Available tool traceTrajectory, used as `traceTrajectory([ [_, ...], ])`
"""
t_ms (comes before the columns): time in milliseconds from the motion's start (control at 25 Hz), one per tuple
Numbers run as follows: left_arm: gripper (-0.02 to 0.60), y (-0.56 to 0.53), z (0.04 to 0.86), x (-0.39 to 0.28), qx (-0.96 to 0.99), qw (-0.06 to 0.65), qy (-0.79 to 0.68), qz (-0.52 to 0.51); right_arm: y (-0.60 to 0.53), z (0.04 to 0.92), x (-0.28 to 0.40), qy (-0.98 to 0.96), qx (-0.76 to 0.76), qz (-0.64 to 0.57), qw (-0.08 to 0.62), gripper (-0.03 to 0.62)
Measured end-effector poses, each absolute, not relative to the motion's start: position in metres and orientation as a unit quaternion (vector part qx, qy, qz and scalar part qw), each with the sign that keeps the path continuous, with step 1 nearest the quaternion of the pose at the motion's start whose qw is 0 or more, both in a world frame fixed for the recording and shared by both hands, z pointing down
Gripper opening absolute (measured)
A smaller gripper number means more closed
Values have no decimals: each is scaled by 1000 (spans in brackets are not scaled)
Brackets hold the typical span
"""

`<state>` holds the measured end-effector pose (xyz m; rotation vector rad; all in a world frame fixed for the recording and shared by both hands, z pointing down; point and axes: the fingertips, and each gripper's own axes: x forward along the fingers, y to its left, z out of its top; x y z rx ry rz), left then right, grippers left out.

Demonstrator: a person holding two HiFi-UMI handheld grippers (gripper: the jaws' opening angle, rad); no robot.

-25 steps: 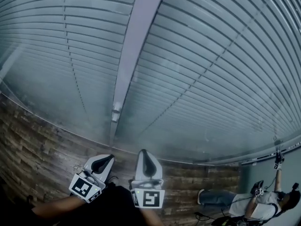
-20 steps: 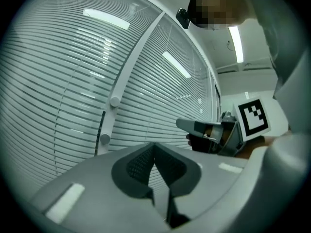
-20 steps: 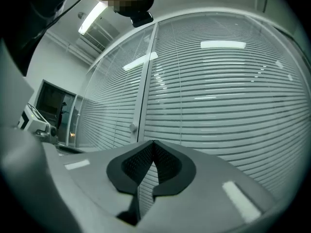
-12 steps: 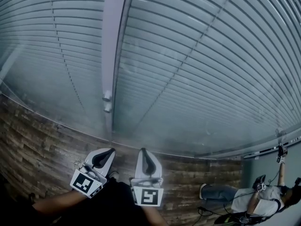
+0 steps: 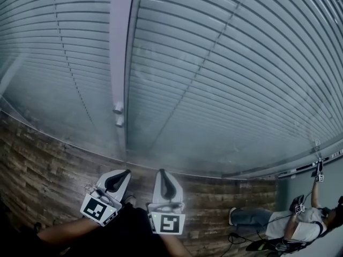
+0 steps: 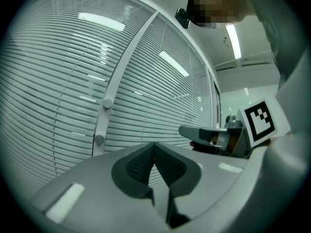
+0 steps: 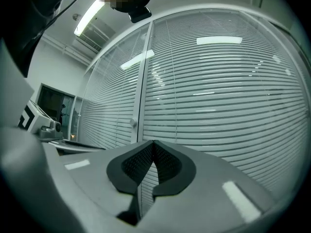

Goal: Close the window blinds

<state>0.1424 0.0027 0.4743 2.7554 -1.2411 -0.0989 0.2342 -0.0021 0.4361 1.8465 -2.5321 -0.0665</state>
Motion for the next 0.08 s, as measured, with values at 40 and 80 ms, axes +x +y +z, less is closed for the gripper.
traceTrajectory([
  [40, -2, 2, 476, 141, 909, 61, -411, -32, -3, 437, 233, -808, 589, -22, 4, 0],
  [80, -2, 1, 478, 138, 908, 62, -413, -31, -3, 437, 231, -809, 588, -23, 4, 0],
])
